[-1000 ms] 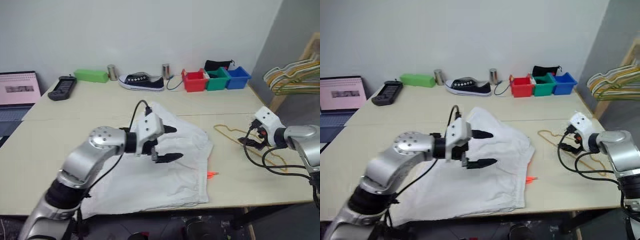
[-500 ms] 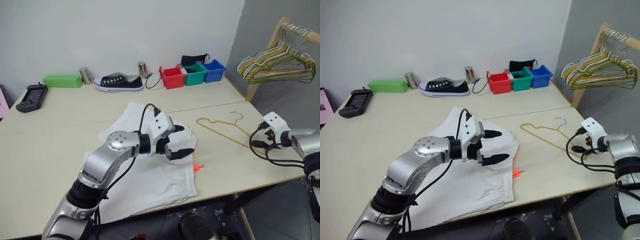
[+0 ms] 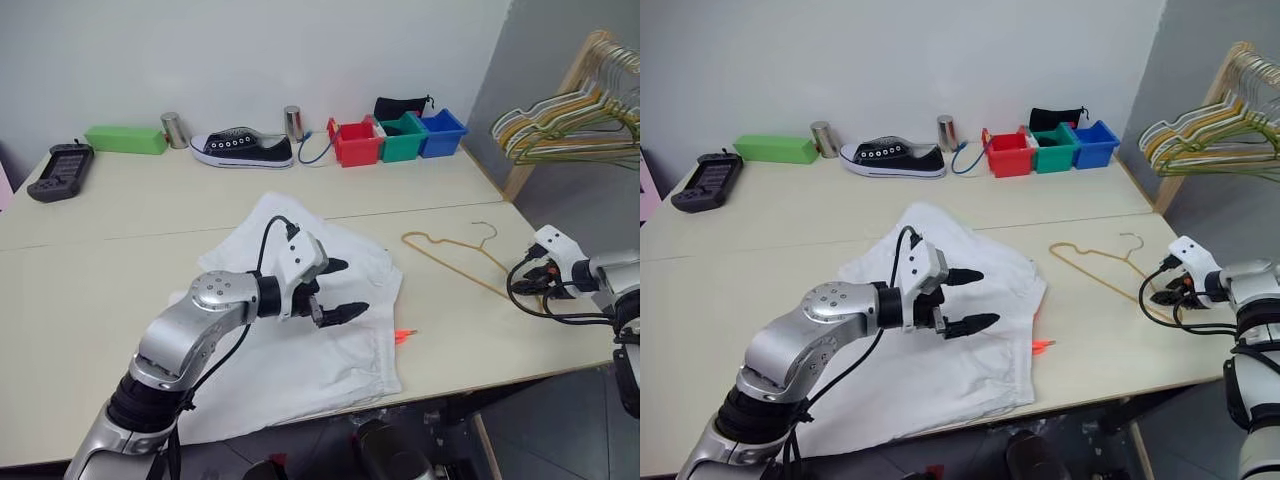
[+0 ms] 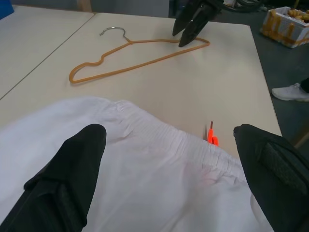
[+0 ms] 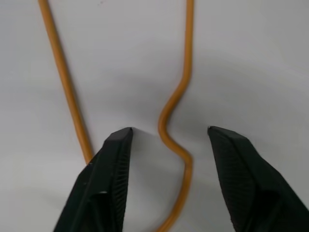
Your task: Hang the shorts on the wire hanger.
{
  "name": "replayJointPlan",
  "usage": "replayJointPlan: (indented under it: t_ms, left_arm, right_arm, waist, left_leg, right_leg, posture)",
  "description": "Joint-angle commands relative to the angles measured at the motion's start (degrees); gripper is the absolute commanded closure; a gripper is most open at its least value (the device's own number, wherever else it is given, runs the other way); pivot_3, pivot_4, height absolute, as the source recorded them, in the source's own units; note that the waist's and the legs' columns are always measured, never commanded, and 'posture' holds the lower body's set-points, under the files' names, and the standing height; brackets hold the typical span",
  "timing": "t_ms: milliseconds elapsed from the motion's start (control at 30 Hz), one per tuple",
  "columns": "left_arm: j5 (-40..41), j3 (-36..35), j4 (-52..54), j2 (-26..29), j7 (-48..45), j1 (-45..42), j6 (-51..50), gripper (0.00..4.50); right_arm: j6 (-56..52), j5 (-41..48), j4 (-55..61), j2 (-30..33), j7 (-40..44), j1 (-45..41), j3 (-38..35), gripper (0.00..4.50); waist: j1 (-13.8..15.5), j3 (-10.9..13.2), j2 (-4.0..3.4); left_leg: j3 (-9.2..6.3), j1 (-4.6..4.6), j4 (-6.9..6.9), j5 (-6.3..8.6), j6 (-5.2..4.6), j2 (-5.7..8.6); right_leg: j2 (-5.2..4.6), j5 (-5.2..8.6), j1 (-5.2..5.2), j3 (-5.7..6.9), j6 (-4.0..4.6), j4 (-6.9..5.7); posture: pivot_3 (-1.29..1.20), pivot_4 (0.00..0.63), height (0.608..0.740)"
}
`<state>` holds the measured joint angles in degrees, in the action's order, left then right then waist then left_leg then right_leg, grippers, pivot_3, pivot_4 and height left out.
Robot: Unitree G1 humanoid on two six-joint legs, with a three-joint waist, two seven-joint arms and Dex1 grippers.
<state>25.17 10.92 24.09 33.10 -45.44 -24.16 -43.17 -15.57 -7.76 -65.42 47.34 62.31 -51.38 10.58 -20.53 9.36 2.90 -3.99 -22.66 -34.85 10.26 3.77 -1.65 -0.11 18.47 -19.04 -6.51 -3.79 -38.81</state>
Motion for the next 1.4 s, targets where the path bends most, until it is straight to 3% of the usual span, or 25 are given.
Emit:
replayJointPlan:
  t_ms: [33, 233, 367, 600, 733, 967, 1100, 1400]
  left_arm:
    - [0.1, -2.4, 0.8, 0.0, 1.1, -0.9, 1.1, 0.0]
    - [0.2, -3.1, -0.1, -0.3, 1.3, -1.2, 1.5, 0.0]
    - [-0.2, -4.0, -2.0, -1.0, 1.9, -1.3, 2.3, 0.0]
    - [-0.6, -6.7, -6.0, -0.4, 2.6, -2.7, 3.4, 0.0]
    - [1.9, -10.9, -13.2, 1.3, -0.8, -8.0, 3.9, 0.0]
    - [4.8, -14.3, -27.9, 1.4, -7.6, -19.3, 5.0, 0.0]
    - [3.7, -11.9, -33.5, 2.2, -14.7, -22.4, 7.9, 0.0]
    - [-1.5, -6.3, -39.6, -2.1, -18.5, -24.8, 14.1, 0.0]
  right_arm:
    - [-0.7, -1.6, -0.7, -1.0, 0.9, 1.5, 0.9, 2.99]
    - [-0.3, -1.4, 3.7, 1.3, 3.8, 4.4, 0.8, 4.48]
    - [-1.4, -0.6, 10.5, 3.2, 3.2, 6.5, -0.7, 4.48]
    - [-3.5, -0.1, 40.3, 4.9, -5.6, 12.2, -6.0, 4.48]
    - [-0.8, -1.9, 50.3, 3.9, -10.5, 11.0, -5.7, 4.48]
    - [22.6, -12.7, 49.8, 7.8, -22.8, 10.0, -1.8, 4.48]
    - [36.8, -18.3, 47.8, 8.2, -29.0, 5.6, 1.0, 4.48]
    - [47.8, -21.8, 50.7, 3.0, -32.2, 0.1, 3.6, 4.48]
  waist:
    - [0.0, 0.0, 0.01]
    - [0.0, 0.0, 0.01]
    - [0.1, 0.2, -0.07]
    - [0.2, 1.4, -0.95]
    - [0.2, 1.9, -1.24]
    - [0.2, 1.9, -1.32]
    - [-0.2, 1.8, -1.35]
    - [-1.8, 1.6, -1.51]
  left_leg:
    - [0.04, 0.0, -0.02, 0.0, 0.0, 0.02]
    - [0.32, -0.01, -0.04, -0.01, -0.01, 0.07]
    - [0.44, -0.05, -0.03, -0.01, -0.01, 0.06]
    - [0.83, -0.35, 0.02, 0.05, -0.03, 0.05]
    - [1.04, -0.43, 0.04, 0.04, -0.04, 0.07]
    - [0.98, -1.26, -0.03, 0.02, -0.05, 0.13]
    - [1.02, -1.46, -0.01, 0.02, -0.03, 0.16]
    - [0.92, -1.6, -0.06, -0.01, -0.02, 0.12]
  right_leg:
    - [0.0, -0.01, 0.0, -0.1, -0.01, 0.02]
    - [0.0, -0.06, 0.0, -0.43, -0.11, 0.09]
    - [0.0, -0.05, -0.02, -0.51, -0.11, 0.15]
    - [-0.05, -0.28, -0.27, -0.83, -0.67, 0.52]
    - [-0.04, -0.27, -0.66, -1.04, -0.72, 0.2]
    - [-0.17, -0.24, -1.48, -0.83, -0.69, -0.11]
    - [-0.23, -0.25, -1.71, -0.82, -0.67, -0.15]
    - [-0.21, -0.42, -1.91, -0.72, -0.44, -0.34]
  posture:
    - [-0.25, 0.142, 0.74]
    - [-0.27, 0.142, 0.74]
    - [-0.29, 0.163, 0.74]
    - [-0.28, 0.18, 0.74]
    - [-0.3, 0.157, 0.74]
    - [-0.32, 0.125, 0.74]
    - [-0.34, 0.104, 0.74]
    - [-0.35, 0.08, 0.74]
